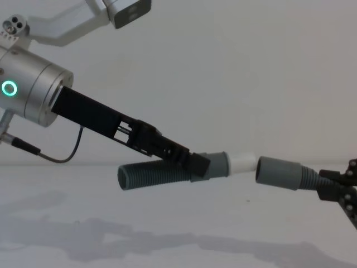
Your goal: Use both hands to pick up one end of the pipe from the table, align the ends, and insert them.
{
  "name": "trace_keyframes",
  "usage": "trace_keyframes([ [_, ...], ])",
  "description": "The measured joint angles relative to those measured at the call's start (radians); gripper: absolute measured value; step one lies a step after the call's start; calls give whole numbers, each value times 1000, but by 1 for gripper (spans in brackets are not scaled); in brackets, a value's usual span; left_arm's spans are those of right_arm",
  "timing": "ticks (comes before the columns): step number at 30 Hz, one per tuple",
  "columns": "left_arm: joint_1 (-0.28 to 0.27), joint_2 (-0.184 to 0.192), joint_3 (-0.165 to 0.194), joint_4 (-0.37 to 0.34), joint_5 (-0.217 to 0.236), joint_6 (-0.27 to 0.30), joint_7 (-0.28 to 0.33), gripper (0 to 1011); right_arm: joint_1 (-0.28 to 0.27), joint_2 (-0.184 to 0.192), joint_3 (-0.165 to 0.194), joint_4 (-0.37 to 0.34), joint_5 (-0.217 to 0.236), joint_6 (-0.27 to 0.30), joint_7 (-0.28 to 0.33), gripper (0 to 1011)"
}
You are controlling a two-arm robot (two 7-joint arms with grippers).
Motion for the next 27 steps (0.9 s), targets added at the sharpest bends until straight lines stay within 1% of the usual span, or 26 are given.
trace_keyframes([
  [11, 4, 7, 5, -12, -9, 8, 11, 348, -4, -1, 0, -4, 4, 12, -3, 93],
  [27, 2, 9, 19, -16, -17, 14, 27, 348, -10, 4, 5, -14, 57, 33, 25, 93],
])
